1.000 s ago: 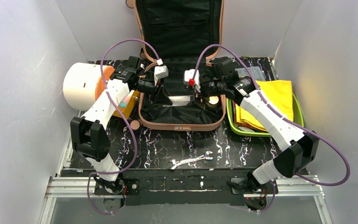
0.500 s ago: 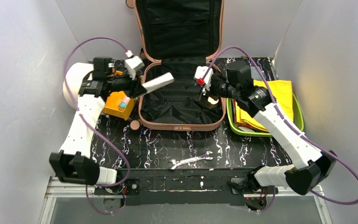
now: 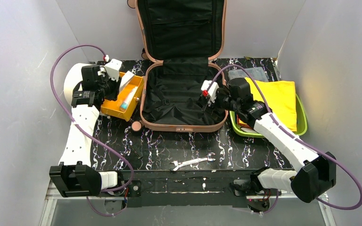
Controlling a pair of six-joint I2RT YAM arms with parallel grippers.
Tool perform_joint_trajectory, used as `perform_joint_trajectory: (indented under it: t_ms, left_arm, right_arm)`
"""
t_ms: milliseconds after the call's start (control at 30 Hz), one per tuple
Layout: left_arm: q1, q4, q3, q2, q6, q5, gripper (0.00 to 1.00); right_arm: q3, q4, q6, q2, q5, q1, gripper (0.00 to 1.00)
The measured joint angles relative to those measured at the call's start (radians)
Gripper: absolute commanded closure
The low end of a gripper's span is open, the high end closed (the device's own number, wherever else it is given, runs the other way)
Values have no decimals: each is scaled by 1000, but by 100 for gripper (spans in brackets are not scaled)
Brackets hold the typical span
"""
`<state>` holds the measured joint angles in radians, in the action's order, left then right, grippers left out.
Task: Open, take out, and arrange the luggage
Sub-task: Pass from the right arm to the left, then place the makeup in the drawer.
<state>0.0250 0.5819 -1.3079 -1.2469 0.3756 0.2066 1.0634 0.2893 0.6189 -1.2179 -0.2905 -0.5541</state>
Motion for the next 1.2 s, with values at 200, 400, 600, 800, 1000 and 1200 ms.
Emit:
perform_joint_trajectory:
  t_ms: [200,400,600,800,1000,1200]
  left_arm:
    - [7,-13,0,-53,-6,-122,73]
    - [7,-18,6,-90,-28,-135,73]
    - [7,-53,24,-128,-38,-169,70]
    - [7,-99,38,-172,-40,-204,31]
    - [4,-117,40,-188,-53,-200,13]
    - [6,-123,40,-150,-54,-157,2]
  right_arm:
    - [-51,-43,-17,1,-9,27,2]
    - [-64,-82,-23,19,-28,40,2]
    - [-83,-98,-31,28,-55,48,2]
    - [-98,-102,-37,28,-70,57,2]
    - [-100,-108,-40,28,-84,71,2]
    - [-113,-113,-41,28,-98,82,2]
